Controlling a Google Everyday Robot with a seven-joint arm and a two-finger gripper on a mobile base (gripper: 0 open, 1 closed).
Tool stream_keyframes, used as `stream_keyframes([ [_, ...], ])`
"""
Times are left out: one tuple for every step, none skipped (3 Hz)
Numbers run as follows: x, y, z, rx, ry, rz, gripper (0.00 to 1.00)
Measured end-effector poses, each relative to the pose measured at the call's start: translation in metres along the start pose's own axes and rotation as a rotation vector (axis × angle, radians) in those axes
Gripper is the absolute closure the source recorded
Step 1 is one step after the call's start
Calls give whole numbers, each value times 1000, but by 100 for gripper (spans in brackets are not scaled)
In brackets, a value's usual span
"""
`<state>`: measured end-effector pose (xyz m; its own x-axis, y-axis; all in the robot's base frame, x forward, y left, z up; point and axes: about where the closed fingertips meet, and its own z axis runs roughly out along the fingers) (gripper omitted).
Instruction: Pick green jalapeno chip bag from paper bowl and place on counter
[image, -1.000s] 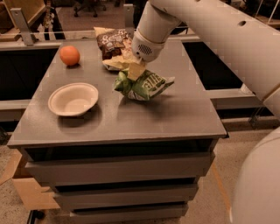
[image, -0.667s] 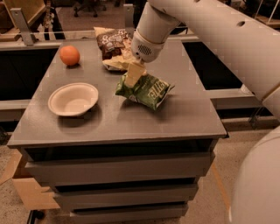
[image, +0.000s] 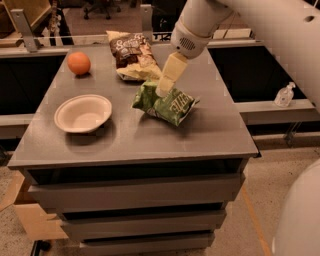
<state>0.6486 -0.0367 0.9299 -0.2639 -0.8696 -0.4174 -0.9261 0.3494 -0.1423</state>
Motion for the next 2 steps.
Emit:
stream_keyframes([
  [38, -39, -30, 66, 4, 103, 0],
  [81, -72, -53, 125, 9, 232, 0],
])
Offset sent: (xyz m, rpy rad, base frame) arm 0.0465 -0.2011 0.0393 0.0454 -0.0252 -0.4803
